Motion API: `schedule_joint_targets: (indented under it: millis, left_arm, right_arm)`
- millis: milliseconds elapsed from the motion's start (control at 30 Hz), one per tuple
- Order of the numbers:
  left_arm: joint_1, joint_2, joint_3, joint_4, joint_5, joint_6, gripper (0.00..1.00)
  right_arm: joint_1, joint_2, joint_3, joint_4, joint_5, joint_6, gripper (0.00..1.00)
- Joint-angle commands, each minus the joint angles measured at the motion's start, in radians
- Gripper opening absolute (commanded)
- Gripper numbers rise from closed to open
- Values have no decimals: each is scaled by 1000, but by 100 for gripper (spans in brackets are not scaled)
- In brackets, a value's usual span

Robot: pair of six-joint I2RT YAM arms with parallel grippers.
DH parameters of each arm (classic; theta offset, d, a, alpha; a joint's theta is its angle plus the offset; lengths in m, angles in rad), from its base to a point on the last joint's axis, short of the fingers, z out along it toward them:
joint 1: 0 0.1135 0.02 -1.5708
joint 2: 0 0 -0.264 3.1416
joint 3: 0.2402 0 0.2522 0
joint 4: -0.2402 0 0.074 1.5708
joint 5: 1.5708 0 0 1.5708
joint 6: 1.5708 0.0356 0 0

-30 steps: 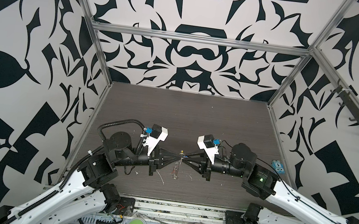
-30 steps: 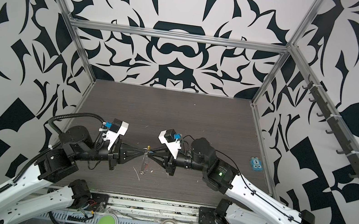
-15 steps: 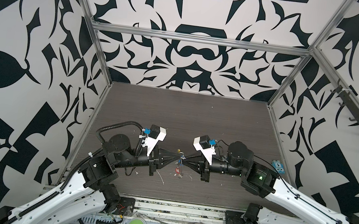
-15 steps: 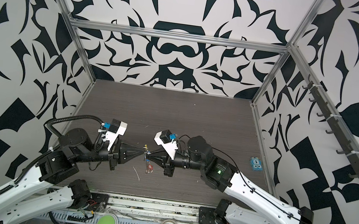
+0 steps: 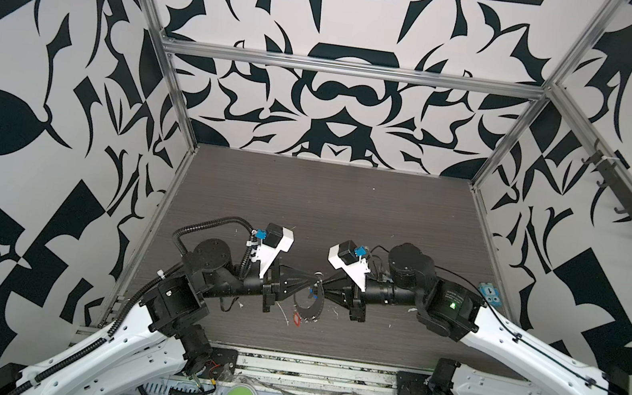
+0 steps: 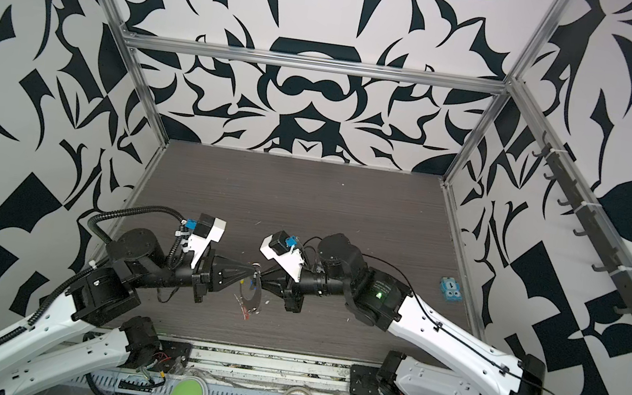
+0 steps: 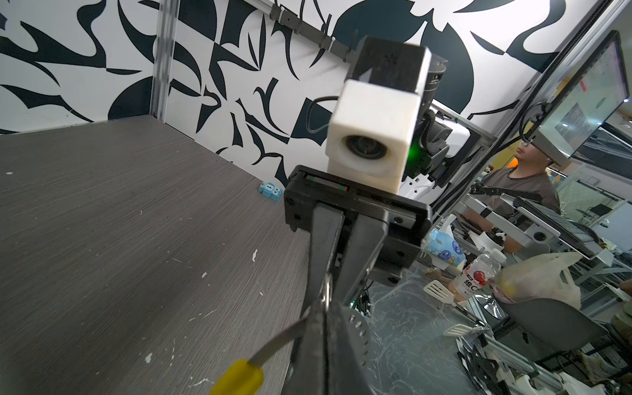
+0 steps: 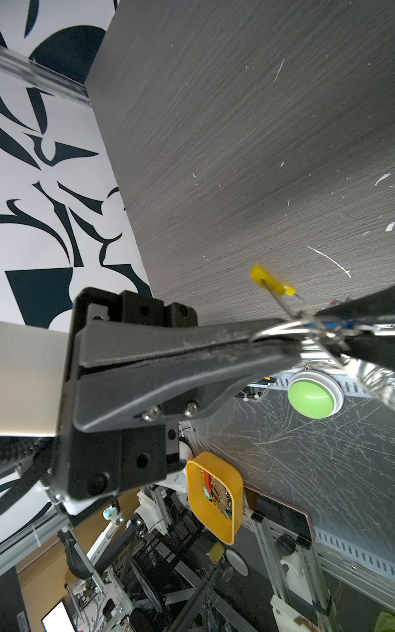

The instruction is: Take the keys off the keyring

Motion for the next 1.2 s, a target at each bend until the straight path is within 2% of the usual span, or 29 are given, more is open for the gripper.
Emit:
schedule_joint_targets:
  millis: [0, 67, 200, 267, 367, 533, 767, 1000, 1167]
  left_arm:
    - [-1, 6, 14, 92, 19, 8, 0]
    - [-1, 4, 16, 82, 27, 10, 0]
    - [-1, -12, 12, 71, 23, 9, 0]
    - [-1, -21, 8, 70, 21, 7, 0]
    - [-1, -36, -5, 82, 23, 4, 0]
    - [-1, -45, -21, 119, 37, -7, 0]
    - [-1, -20, -17, 142, 73, -20, 0]
    - [-1, -8, -18, 159, 113, -34, 0]
    - [-1, -2, -20, 165, 115, -37, 0]
  right_arm:
    - [19, 11, 23, -58, -17, -13, 0]
    - [19, -7, 23, -56, 1, -11, 0]
    - [19, -59, 16, -53, 43, -2, 28]
    - [19, -95, 12, -53, 75, -1, 37]
    - [19, -156, -3, -30, 121, 8, 43]
    - [20, -244, -50, 120, 183, 74, 48]
    - [19, -197, -79, 343, 131, 192, 49]
    - [19, -146, -57, 366, 57, 212, 55]
    - [19, -118, -41, 332, 9, 212, 50]
